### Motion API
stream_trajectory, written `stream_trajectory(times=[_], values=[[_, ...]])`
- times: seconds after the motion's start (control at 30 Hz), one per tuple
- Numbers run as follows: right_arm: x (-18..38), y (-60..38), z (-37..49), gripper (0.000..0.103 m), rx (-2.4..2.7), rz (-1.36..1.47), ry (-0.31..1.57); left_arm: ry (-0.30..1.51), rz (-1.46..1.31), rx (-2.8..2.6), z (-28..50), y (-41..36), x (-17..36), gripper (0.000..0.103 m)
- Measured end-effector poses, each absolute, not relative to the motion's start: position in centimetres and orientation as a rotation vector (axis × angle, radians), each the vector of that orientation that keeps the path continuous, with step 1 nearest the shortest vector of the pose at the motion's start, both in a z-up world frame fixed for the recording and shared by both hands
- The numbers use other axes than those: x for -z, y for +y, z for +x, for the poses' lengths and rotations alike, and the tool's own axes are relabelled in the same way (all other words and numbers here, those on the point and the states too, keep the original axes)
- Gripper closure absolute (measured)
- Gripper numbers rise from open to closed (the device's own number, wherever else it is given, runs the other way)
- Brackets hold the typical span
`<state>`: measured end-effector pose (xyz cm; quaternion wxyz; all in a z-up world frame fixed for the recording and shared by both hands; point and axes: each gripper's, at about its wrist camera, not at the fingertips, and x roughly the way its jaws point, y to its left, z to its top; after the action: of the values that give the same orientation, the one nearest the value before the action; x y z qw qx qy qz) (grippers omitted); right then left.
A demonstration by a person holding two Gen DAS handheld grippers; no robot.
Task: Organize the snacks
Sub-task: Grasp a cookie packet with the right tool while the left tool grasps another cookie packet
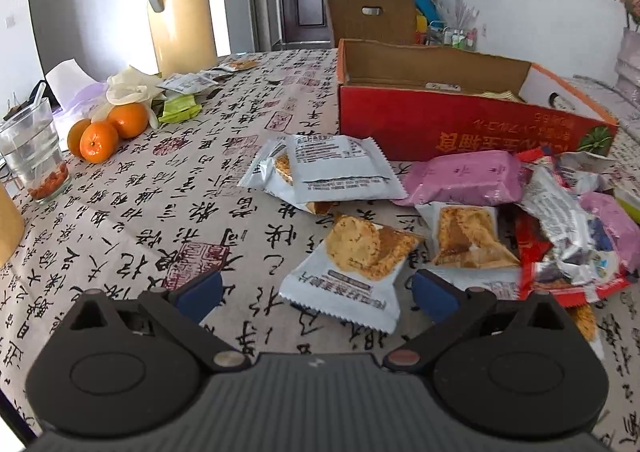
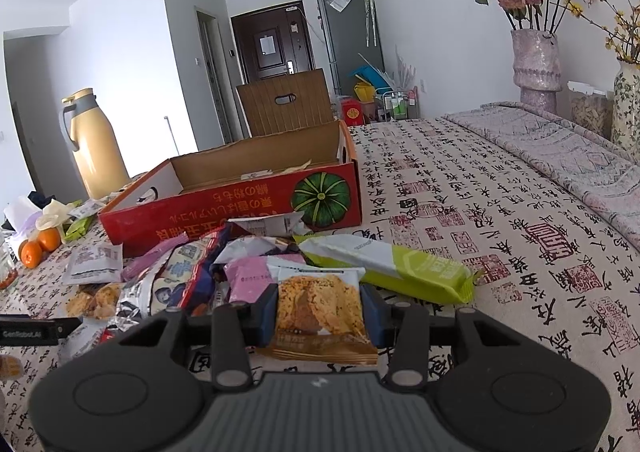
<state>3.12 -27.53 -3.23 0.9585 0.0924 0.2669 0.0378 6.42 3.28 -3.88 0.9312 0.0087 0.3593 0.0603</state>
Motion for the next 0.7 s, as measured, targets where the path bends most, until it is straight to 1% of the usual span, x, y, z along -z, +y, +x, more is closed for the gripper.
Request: stream_trajectory(times=[0.07,0.13,0.27,0.4,0.47,0.5,0.53,0.57,0.63,0.7], values=[[3.3,-27.6,3.2,0.061,-0.075,0.189,0.542,0.745,0.011,-0.124,7.0,3.4,4.1,0.002],[3.3,-27.7,3.1,0.061,-0.074,0.191,0.541,0.748,0.007,-0.11,7.3,3.5,4.1,0.007],[3.4,-27.7,3.4,0.061,-0.078,0.197,0.544,0.758,0.013,-0.078,7.9,3.2,4.4,0.009],[3.4,-27.5,3.7,0.061,-0.089,0.195,0.548,0.758,-0.001,-0.05,8.3,3.2,4.3,0.019],[3.4,-27.3,3.7,0.061,-0.093,0.194,0.549,0.749,0.001,-0.035,8.3,3.1,4.3,0.027],[3.4,-27.2,3.7,0.061,-0.094,0.193,0.549,0.741,0.003,-0.022,8.1,3.0,4.2,0.036],[3.4,-27.2,3.7,0.061,-0.093,0.192,0.55,0.737,0.004,-0.015,8.1,3.0,4.2,0.048],[3.4,-27.2,3.6,0.061,-0.092,0.192,0.55,0.732,0.002,-0.009,8.0,3.0,4.1,0.052],[3.3,-27.2,3.5,0.061,-0.091,0.191,0.546,0.731,-0.01,-0.004,7.9,3.0,4.0,0.057],[3.1,-27.1,3.3,0.061,-0.092,0.189,0.543,0.727,-0.01,-0.011,7.7,3.0,4.0,0.058]])
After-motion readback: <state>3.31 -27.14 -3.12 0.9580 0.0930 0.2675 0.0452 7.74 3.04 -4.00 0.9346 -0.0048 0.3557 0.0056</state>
